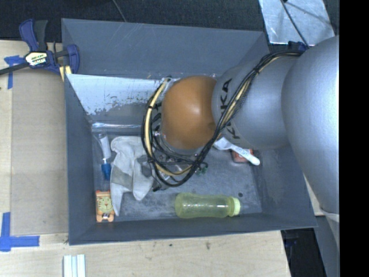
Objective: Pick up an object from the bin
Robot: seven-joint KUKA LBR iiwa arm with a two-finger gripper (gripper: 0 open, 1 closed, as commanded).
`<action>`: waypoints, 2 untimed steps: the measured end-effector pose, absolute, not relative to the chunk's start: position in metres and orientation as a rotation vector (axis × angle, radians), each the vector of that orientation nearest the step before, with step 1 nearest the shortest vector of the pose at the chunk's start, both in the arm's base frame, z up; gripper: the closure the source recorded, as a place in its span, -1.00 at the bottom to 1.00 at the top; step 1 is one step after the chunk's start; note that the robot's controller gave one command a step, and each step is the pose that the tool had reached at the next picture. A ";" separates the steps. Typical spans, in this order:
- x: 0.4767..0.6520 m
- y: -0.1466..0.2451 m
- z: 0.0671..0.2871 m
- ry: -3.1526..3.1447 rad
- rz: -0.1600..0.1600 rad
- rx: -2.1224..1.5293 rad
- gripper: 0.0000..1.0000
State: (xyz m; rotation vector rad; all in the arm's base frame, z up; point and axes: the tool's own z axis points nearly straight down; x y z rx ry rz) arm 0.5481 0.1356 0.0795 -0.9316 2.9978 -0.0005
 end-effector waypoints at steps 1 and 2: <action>0.548 0.136 0.080 2.998 0.000 -0.931 1.00; 0.545 0.136 0.255 2.985 -0.001 -0.949 1.00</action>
Offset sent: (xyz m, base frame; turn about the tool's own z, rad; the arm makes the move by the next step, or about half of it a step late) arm -0.0055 0.0005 0.1720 -0.0152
